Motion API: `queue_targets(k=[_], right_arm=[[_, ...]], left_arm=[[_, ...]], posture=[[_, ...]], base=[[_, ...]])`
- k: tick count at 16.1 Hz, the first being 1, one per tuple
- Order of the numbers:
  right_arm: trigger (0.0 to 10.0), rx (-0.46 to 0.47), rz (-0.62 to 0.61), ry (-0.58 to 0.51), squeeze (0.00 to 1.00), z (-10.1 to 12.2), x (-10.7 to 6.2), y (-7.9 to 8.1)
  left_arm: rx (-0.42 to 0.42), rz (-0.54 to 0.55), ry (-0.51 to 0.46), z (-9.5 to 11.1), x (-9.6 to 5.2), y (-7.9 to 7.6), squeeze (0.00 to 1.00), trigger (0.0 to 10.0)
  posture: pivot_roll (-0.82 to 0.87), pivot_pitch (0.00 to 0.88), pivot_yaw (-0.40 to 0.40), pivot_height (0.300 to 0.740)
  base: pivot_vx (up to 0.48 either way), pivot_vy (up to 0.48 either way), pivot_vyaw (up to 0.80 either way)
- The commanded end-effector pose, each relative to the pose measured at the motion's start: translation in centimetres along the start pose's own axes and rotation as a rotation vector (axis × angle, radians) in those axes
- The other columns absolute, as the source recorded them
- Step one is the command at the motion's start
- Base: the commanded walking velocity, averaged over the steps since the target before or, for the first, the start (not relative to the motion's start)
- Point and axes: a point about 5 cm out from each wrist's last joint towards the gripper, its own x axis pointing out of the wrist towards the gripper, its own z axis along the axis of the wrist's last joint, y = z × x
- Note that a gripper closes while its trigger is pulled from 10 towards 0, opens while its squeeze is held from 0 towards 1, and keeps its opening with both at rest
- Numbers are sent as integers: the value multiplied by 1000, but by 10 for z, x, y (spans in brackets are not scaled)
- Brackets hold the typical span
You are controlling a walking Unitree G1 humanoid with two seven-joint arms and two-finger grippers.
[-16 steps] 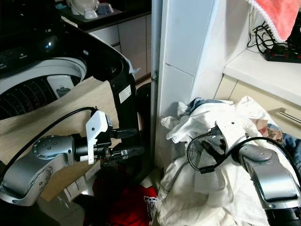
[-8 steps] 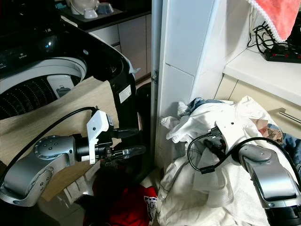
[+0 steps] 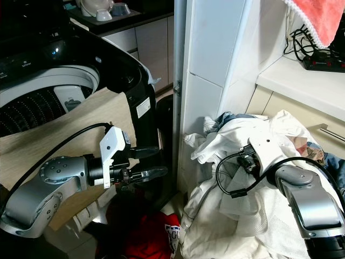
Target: Clothes washing
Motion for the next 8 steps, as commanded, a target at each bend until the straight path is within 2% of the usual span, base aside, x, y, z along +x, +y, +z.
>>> queue_targets(k=[1,4,8], right_arm=[[0,14,-8,2,0,-3,-1,-5],[0,60,0,-10,0,-4,-1,-4],[0,162,4,-81,0,4,-5,-9]], left_arm=[[18,-1,-6,3,0,-2,0,10000],[21,1,-6,2,0,-1,0,10000],[29,13,-16,4,0,2,0,10000]], posture=[[-155,0,41,740],[-156,0,42,740],[-164,0,47,740]], base=[[0,0,0],[0,0,0],[0,0,0]])
